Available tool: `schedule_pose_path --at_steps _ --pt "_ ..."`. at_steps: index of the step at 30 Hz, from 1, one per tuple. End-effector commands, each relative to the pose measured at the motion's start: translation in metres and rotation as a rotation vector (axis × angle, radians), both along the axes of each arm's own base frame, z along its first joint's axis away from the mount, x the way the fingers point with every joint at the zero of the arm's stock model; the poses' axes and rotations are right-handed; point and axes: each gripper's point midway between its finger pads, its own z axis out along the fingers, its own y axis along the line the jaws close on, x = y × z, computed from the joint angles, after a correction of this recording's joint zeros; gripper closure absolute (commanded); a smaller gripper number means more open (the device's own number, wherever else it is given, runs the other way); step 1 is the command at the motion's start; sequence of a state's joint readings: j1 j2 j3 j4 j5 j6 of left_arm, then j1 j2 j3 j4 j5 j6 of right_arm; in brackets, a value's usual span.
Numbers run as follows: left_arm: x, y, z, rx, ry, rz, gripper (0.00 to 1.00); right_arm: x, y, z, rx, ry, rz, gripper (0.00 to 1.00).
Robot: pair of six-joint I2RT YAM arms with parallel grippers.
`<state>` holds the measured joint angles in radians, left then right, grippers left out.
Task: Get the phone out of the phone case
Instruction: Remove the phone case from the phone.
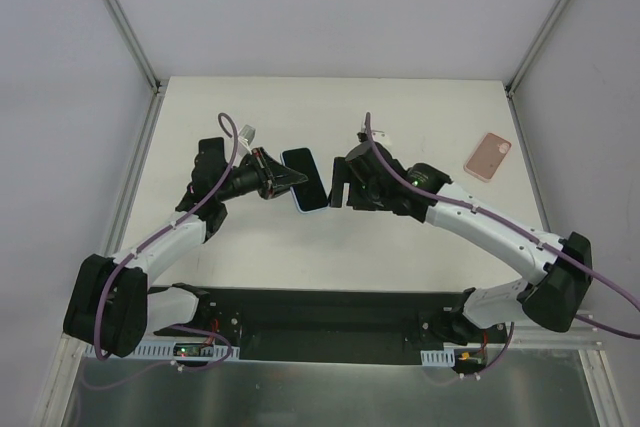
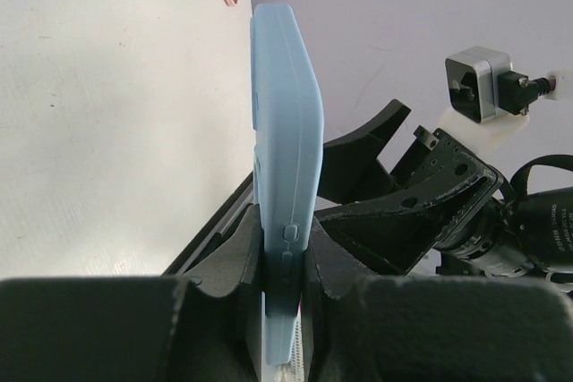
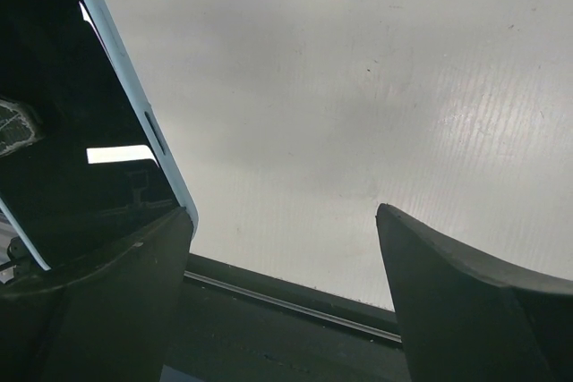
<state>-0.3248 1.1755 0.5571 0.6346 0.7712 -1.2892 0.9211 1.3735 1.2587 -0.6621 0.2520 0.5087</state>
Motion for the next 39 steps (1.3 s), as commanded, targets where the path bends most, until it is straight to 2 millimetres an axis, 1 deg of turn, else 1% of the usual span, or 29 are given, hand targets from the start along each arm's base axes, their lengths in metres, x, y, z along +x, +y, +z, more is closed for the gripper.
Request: schedule_pose_path --at_steps 1,6,11,17,20,22,25,26,28,29,31,32,34,35,37,38,39 --pt "-0.025 0.003 0.109 -0.199 -0.281 -0.064 1.0 -0.014 -0.041 -0.053 -0.286 0.102 -0.005 0.15" --pt "-0.031 0.005 0.129 -0.25 -0.295 -0.072 1.0 -0.017 -0.045 -0.078 -0.343 0.135 -0.01 0.15" --pt "-0.038 0.007 0.145 -0.244 -0.329 -0.069 1.0 -0.019 -0.046 -0.094 -0.378 0.163 -0.005 0.15" --pt "-0.04 0.009 0.152 -0.255 -0.34 -0.061 1.0 -0.022 -0.039 -0.106 -0.364 0.19 0.015 0.15" --pt "-0.04 0.009 0.153 -0.252 -0.344 -0.062 1.0 -0.024 -0.034 -0.106 -0.329 0.199 0.031 0.15" --pt "-0.039 0.009 0.15 -0.243 -0.341 -0.058 1.0 -0.025 -0.03 -0.101 -0.296 0.195 0.03 0.15" --pt "-0.037 0.009 0.144 -0.233 -0.33 -0.057 1.0 -0.024 -0.026 -0.083 -0.224 0.163 0.031 0.15" --pt "-0.037 0.009 0.143 -0.231 -0.329 -0.058 1.0 -0.024 -0.027 -0.07 -0.192 0.137 0.029 0.15" --pt "-0.036 0.009 0.137 -0.223 -0.32 -0.059 1.0 -0.022 -0.029 -0.055 -0.15 0.112 0.018 0.15" --pt "-0.035 0.009 0.134 -0.22 -0.314 -0.057 1.0 -0.021 -0.031 -0.039 -0.11 0.079 0.01 0.15" --pt "-0.033 0.009 0.13 -0.217 -0.31 -0.055 1.0 -0.018 -0.035 -0.024 -0.063 0.053 -0.003 0.15" --pt "-0.033 0.009 0.128 -0.217 -0.301 -0.057 1.0 -0.018 -0.037 -0.009 -0.014 0.021 -0.008 0.15" --pt "-0.032 0.009 0.127 -0.221 -0.302 -0.057 1.0 -0.017 -0.034 0.005 0.068 0.001 -0.002 0.15" --pt "-0.032 0.009 0.125 -0.224 -0.295 -0.059 1.0 -0.02 -0.027 0.025 0.165 -0.029 0.022 0.15" --pt "-0.032 0.008 0.124 -0.226 -0.295 -0.065 1.0 -0.019 -0.024 0.036 0.244 -0.042 0.031 0.15" --pt "-0.031 0.008 0.123 -0.227 -0.291 -0.063 1.0 -0.022 -0.018 0.05 0.31 -0.061 0.06 0.15" --pt "-0.03 0.008 0.123 -0.228 -0.288 -0.064 1.0 -0.023 -0.016 0.056 0.336 -0.065 0.068 0.15"
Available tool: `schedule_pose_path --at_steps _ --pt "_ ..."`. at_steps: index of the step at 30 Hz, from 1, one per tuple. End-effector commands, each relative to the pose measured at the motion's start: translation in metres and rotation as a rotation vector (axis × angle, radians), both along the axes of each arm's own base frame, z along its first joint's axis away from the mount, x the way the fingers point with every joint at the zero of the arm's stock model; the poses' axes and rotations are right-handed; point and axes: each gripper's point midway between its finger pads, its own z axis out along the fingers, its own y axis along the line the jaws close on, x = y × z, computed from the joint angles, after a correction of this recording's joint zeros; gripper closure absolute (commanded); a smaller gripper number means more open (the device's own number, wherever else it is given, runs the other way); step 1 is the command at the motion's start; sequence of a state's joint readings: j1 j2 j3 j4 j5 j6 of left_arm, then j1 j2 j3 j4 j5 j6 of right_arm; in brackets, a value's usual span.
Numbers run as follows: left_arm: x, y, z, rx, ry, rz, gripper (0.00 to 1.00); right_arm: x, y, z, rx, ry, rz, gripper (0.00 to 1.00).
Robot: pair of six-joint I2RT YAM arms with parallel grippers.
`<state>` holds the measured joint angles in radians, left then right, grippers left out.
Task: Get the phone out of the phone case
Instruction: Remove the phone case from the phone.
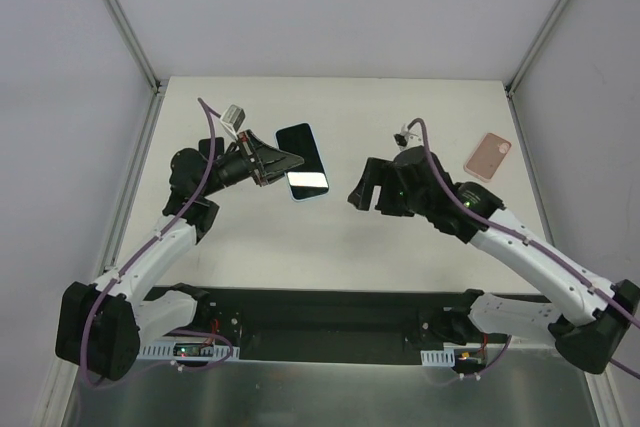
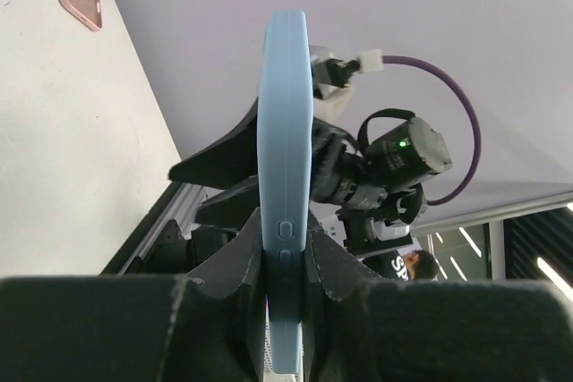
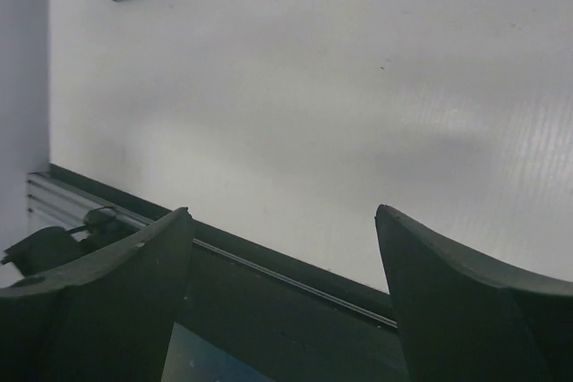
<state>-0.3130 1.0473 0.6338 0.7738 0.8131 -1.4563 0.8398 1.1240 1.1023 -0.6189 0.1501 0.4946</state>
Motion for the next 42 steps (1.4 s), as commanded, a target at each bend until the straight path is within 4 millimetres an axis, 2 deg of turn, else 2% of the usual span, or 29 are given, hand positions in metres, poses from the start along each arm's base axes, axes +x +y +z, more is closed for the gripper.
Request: schedule_pose_path --at_steps 1,2,8,20,42 --pt "-0.008 0.002 0.024 -0.048 -0.112 -0.024 1.0 -0.005 0.02 0.039 0.208 -0.049 0.071 0.15" --pt "-0.008 0.002 0.024 -0.048 -0.111 -0.024 1.0 -0.011 0.027 0.047 0.251 -0.042 0.112 0.15" --pt "-0.006 0.001 0.021 -0.048 -0.105 -0.023 1.0 -0.019 0.039 0.073 0.357 -0.067 0.174 0.15" --pt "-0.001 0.0 0.018 -0.043 -0.095 -0.023 1.0 -0.023 0.043 0.091 0.393 -0.093 0.216 0.15" --pt "-0.001 -0.001 0.018 -0.046 -0.1 -0.028 1.0 -0.009 0.046 0.095 0.374 -0.112 0.198 0.15"
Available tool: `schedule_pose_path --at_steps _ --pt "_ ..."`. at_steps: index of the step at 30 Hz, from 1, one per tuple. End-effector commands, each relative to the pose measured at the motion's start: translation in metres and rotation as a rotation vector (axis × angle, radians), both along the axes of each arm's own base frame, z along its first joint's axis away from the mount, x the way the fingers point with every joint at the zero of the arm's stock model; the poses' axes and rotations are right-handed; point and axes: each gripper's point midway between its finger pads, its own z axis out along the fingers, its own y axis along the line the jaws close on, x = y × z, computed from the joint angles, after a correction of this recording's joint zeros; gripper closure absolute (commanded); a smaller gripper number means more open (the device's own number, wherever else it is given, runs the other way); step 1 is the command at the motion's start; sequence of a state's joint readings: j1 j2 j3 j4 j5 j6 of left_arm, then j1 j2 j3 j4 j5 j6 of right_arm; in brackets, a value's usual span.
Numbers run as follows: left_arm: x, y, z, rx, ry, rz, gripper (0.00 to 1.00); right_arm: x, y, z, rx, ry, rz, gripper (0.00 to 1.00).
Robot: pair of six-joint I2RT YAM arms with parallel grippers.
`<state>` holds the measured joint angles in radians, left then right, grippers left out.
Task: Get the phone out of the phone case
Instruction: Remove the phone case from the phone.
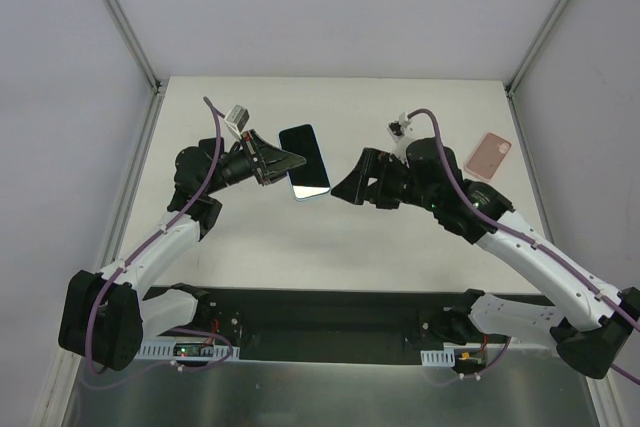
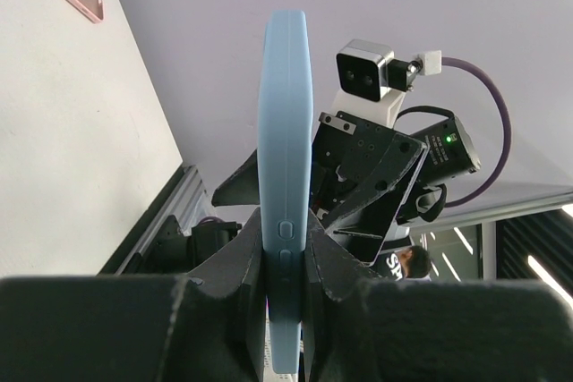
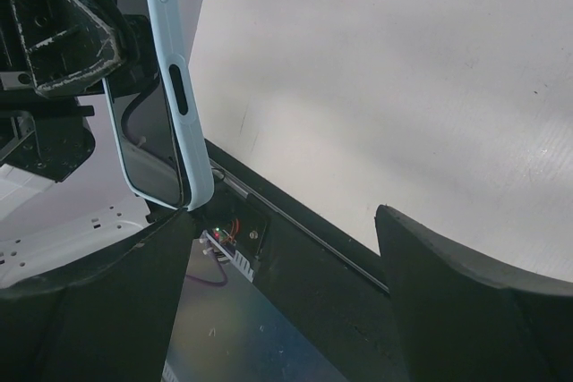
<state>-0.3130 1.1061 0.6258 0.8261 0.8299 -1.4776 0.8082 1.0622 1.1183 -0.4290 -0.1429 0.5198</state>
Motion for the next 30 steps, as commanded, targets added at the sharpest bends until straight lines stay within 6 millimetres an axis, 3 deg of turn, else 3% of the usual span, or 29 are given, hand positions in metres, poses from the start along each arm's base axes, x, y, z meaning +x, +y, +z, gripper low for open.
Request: schedule_pose_path --at_steps 1,16,30 --pt "-0.008 0.003 0.029 -0.046 -0.13 -0.006 1.0 0.009 0.003 0.029 0.055 -0.064 -0.008 0.15" --pt "-0.01 0.004 0.03 -0.05 -0.133 -0.007 1.0 0.017 0.007 0.018 0.03 -0.041 -0.017 0.15" --pt "-0.01 0.004 0.03 -0.049 -0.134 -0.007 1.0 0.013 0.0 0.037 0.06 -0.084 -0.023 0.15"
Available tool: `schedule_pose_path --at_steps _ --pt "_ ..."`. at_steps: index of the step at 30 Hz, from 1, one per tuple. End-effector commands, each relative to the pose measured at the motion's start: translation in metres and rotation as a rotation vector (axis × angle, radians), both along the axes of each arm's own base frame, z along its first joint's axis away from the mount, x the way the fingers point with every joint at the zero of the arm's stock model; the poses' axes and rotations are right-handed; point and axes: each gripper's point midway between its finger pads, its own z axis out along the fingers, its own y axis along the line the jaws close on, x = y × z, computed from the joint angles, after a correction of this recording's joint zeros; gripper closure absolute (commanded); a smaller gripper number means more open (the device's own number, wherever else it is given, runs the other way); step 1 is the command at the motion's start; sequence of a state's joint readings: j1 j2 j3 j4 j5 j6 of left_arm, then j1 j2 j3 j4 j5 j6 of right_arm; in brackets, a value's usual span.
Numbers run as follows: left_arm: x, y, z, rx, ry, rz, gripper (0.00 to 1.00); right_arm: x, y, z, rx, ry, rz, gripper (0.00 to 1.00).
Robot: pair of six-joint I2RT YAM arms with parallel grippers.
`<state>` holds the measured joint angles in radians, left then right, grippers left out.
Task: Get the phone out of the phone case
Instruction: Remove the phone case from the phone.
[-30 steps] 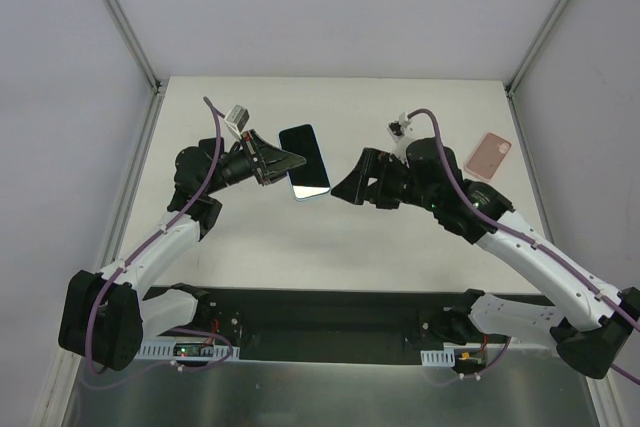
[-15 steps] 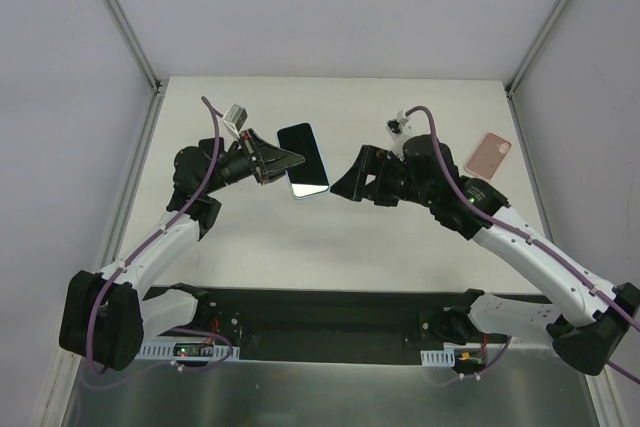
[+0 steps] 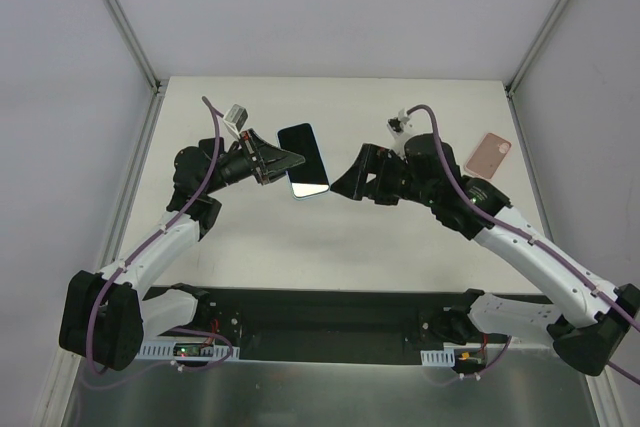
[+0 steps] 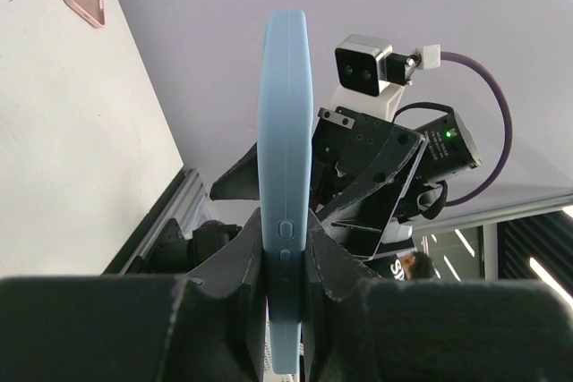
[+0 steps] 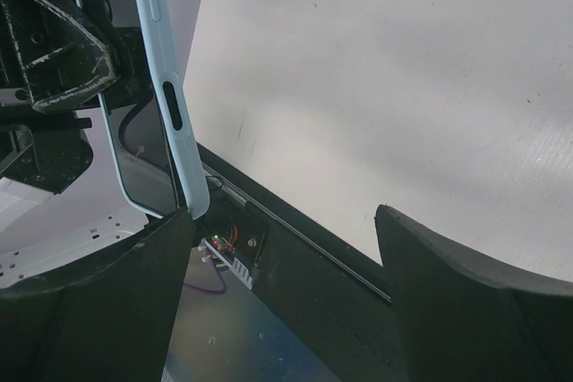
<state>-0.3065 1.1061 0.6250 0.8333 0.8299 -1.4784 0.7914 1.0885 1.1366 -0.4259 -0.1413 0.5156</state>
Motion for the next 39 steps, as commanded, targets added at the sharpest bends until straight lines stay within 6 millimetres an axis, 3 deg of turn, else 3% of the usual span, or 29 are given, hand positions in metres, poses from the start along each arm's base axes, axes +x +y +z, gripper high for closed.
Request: schedule_pose_path --at_steps 1,11,33,36,39 --pt "-0.011 0.002 0.028 -0.045 -0.126 -0.013 1.0 0.003 -0.001 0.036 0.063 -0.084 -0.006 0.15" --pt "-0.012 0.003 0.031 -0.048 -0.134 -0.01 1.0 0.008 0.003 0.021 0.028 -0.052 -0.01 0.15" --pt "-0.017 0.004 0.046 -0.092 -0.151 -0.022 1.0 0.022 0.014 -0.053 -0.11 0.07 -0.018 0.17" --pt "-0.017 0.005 0.045 -0.092 -0.15 -0.022 1.0 0.022 0.02 -0.051 -0.082 0.068 -0.001 0.17" --pt "-0.016 0.004 0.042 -0.09 -0.141 -0.026 1.0 0.02 0.032 -0.036 -0.003 0.043 0.042 0.17"
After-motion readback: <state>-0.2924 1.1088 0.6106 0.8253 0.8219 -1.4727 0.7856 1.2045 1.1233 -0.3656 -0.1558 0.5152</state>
